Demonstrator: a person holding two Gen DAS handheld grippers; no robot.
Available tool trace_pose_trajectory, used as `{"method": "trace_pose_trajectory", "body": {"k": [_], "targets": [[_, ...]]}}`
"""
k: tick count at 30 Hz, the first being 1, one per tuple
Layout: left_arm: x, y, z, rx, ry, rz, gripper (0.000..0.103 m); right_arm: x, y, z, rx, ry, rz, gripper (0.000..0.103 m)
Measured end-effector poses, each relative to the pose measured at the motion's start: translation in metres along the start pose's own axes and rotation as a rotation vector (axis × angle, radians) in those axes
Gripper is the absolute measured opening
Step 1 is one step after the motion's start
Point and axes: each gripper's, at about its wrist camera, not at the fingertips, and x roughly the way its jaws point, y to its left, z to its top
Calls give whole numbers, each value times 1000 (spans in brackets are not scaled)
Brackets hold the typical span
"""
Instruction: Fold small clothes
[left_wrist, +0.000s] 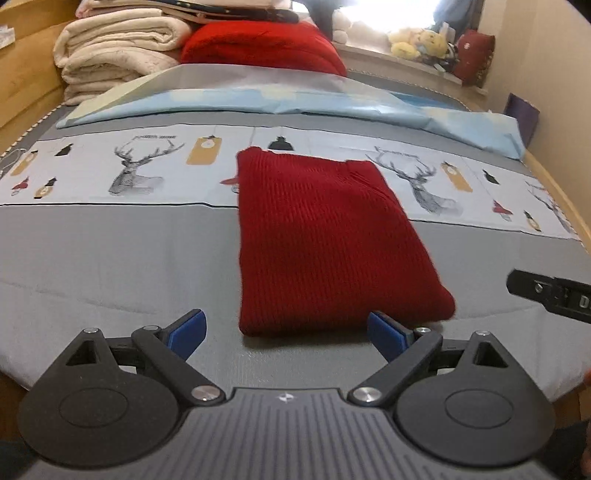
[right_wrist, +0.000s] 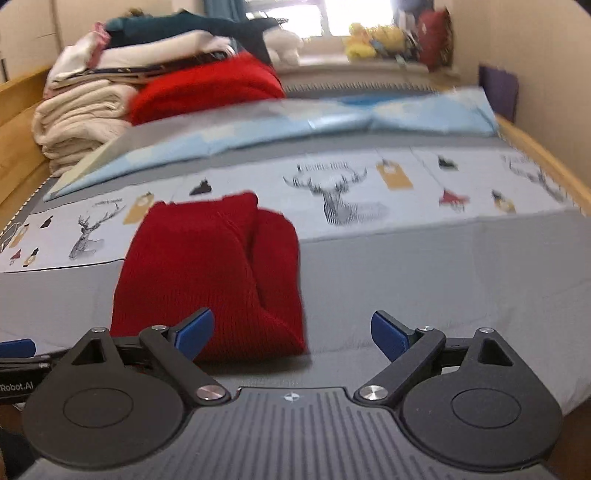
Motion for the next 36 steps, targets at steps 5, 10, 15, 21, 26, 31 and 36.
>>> {"method": "trace_pose_trajectory", "body": {"k": [5,10,15,21,26,31,36], "targets": [[5,-6,1,-8,-15,-15,96,7,8,2,-20,1,14,93],[-1,-11,6,-9,-80,-26,96,11,16,4,-43,0,31,93],[-4,-12,9,-25,-112,-39,96,11,24,4,-87,-8,40,93],[-6,-15,9,-18,-136,-36,96,9,32,4,-120,-28,40,93],[-6,-12,8,-25,-140,-37,96,9,35,5,-121,-36,39,93],[-8,-10,8,-25,-155,-33,96,9,37,4,-128,-37,39,93],[-8,-10,7,-17,-156,-35,96,8,40,4,-138,-42,30,92]]}}
